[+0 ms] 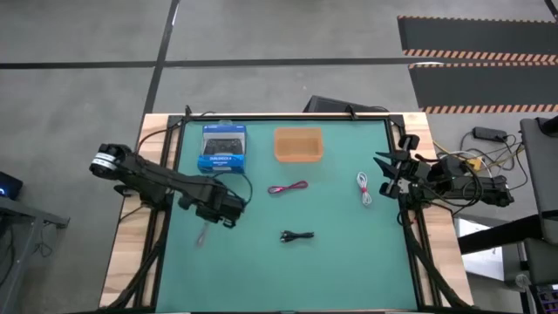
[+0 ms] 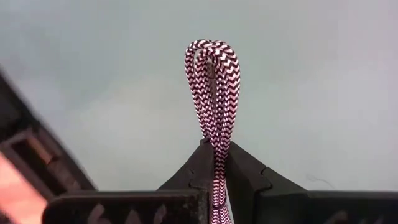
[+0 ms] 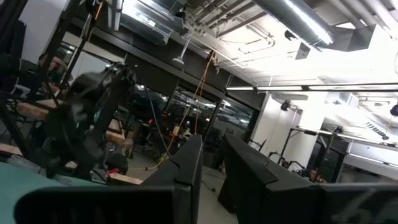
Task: Pick and place USB-C Cables
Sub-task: Put the white black charger cable into the orange bin
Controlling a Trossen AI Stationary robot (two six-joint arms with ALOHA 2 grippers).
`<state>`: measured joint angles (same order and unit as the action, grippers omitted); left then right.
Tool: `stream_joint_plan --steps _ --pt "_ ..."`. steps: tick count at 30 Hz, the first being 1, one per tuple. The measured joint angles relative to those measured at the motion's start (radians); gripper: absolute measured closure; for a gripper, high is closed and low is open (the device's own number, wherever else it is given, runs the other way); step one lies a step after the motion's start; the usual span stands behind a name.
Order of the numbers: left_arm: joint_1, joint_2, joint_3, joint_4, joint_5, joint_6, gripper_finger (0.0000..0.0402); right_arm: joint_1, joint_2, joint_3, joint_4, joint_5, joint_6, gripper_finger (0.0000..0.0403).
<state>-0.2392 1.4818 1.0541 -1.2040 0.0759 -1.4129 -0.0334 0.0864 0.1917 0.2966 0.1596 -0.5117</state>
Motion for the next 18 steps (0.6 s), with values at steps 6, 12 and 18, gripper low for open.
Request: stream_joint_plan --steps 6,12,18 --pt "-0.003 0.0 0.143 0.041 -0.14 0.233 0.0393 0.0 0.0 0.0 0.0 -0.013 0.006 0.0344" --pt "0.0 -0.001 0.236 0.108 -0.275 0.383 0.0393 0.0 -0.002 0.0 0.0 -0.105 0.043 0.0345" --pt "0.004 -0.002 0.268 0.245 -0.33 0.525 0.0393 0.0 -0.032 0.0 -0.009 -0.115 0.057 0.0359"
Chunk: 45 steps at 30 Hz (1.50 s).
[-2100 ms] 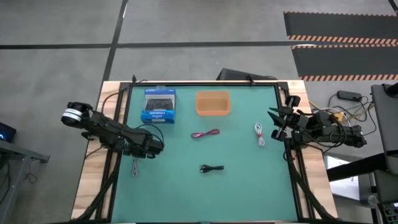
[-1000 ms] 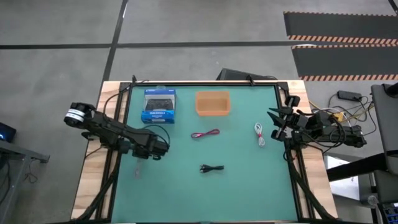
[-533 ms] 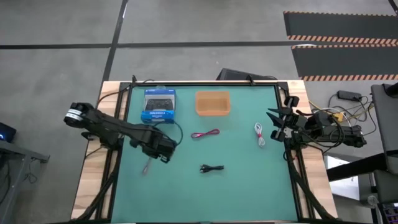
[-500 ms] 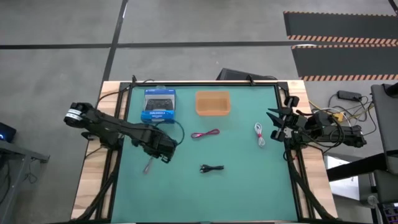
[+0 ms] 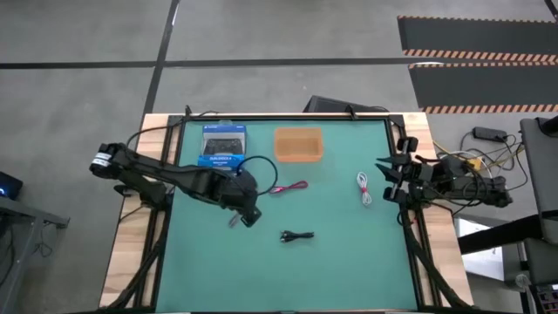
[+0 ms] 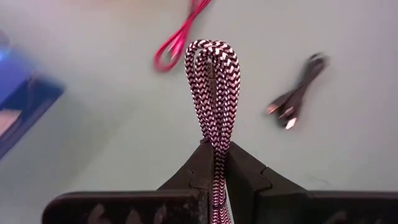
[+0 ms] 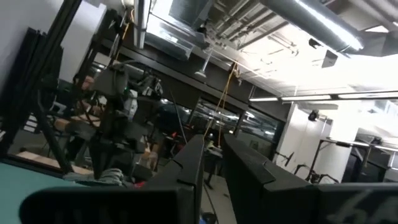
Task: Pick and place USB-C Cables
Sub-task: Put the white black charger cable into the orange bin
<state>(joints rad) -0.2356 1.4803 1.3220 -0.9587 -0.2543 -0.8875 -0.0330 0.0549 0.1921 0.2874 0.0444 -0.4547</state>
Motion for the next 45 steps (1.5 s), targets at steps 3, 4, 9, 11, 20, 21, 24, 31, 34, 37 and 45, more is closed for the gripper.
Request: stream_joint_plan --steps 3,4,9,11,20,21,24,31,34,37,45 --pt "0.0 0.004 0.008 0.068 -0.018 0.067 0.0393 0.0 -0.039 0.0 -0.008 0.0 0.002 0.0367" --pt "0.0 0.004 0.013 0.085 -0.019 0.088 0.0393 0.0 -0.053 0.002 -0.013 0.0 0.002 0.037" --pt "0.016 0.004 0.022 0.152 -0.026 0.139 0.0393 0.0 -0.042 -0.001 -0.02 0.0 -0.006 0.0376" --pt "0.027 0.004 0.023 0.174 -0.028 0.145 0.0393 0.0 -0.039 0.0 -0.024 0.0 -0.009 0.0376" --pt "0.083 0.004 0.025 0.2 -0.031 0.161 0.0393 0.0 -0.053 0.015 -0.021 0.0 -0.043 0.0376" --pt "0.089 0.004 0.025 0.212 -0.031 0.168 0.0393 0.0 -0.053 0.018 -0.021 0.0 -0.043 0.0376" --pt "0.111 0.004 0.026 0.281 -0.031 0.197 0.0393 0.0 -0.053 0.031 -0.025 0.015 -0.033 0.0376" --pt "0.161 0.004 0.026 0.489 -0.028 0.34 0.0393 0.0 -0.052 0.049 -0.03 0.019 -0.027 0.0376" --pt "0.187 0.004 0.026 0.582 -0.027 0.412 0.0393 0.0 -0.052 0.05 -0.037 0.019 -0.028 0.0376" --pt "0.213 0.004 0.026 0.66 -0.027 0.494 0.0393 0.0 -0.052 0.05 -0.037 0.02 -0.033 0.0376" --pt "0.285 0.063 0.021 0.852 -0.004 0.664 0.0393 0.0 -0.052 0.08 -0.069 0.02 -0.027 0.0376"
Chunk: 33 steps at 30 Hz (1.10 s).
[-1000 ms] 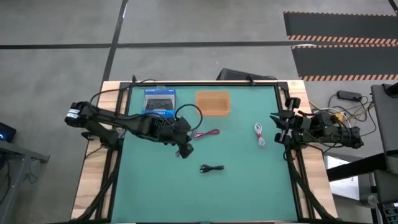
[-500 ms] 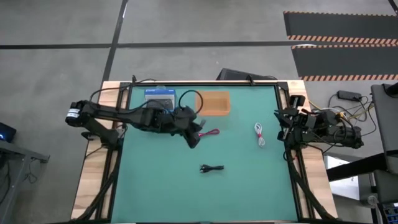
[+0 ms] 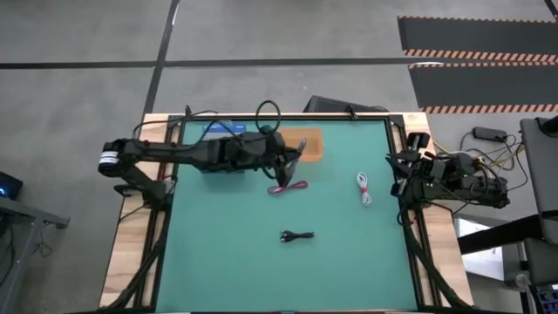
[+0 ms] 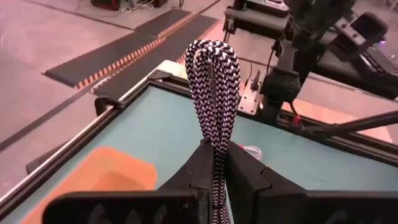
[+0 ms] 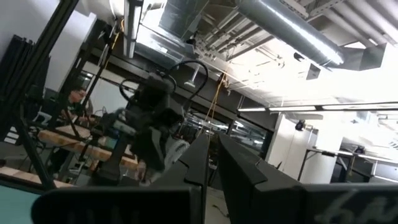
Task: Pick and place USB-C Cables
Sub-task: Put the white black charger cable into the orange bin
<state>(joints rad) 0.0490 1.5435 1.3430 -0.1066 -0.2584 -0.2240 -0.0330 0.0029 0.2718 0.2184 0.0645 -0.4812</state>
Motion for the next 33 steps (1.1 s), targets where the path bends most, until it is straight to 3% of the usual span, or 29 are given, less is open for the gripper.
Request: stream_joint_plan --steps 9,22,33 --pt "0.058 0.187 0.145 -0.001 0.04 0.126 0.0393 0.0 -0.002 0.056 -0.141 0.017 0.003 0.0376" --pt "0.203 0.436 0.435 -0.355 0.037 0.323 0.0393 0.0 -0.002 0.108 -0.245 0.016 0.055 0.0376" --pt "0.302 0.485 0.45 -0.372 0.073 0.581 0.0393 0.0 0.0 0.102 -0.245 0.016 0.065 0.0376"
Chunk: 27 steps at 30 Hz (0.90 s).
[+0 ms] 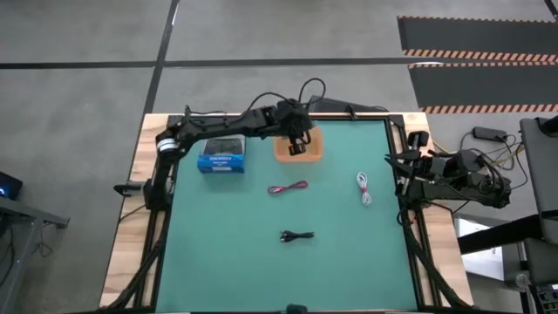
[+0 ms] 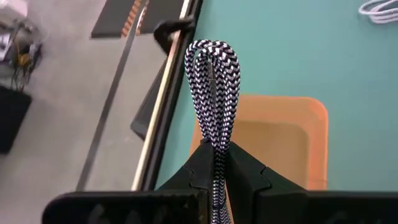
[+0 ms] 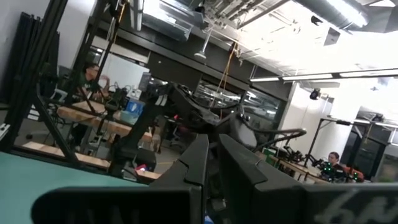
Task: Pick and place USB-C Cables
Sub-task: Put the white black charger cable into the orange bin
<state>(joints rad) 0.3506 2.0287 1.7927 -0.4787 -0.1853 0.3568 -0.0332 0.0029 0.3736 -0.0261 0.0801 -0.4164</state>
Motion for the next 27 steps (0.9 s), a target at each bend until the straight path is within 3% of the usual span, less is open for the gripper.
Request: stream_joint_plan --steps 7,13,27 --pt "0.019 0.0 -0.033 0.093 0.09 0.059 0.0393 0.0 0.005 -0.001 0.0 0.0 0.0 0.0376" --pt "0.018 -0.002 -0.091 0.228 0.096 0.074 0.0393 0.0 0.005 -0.003 0.0 0.0 0.013 0.0376" --pt "0.023 -0.001 -0.2 0.356 0.094 0.018 0.0393 0.0 0.007 -0.003 0.0 0.0 0.04 0.0376"
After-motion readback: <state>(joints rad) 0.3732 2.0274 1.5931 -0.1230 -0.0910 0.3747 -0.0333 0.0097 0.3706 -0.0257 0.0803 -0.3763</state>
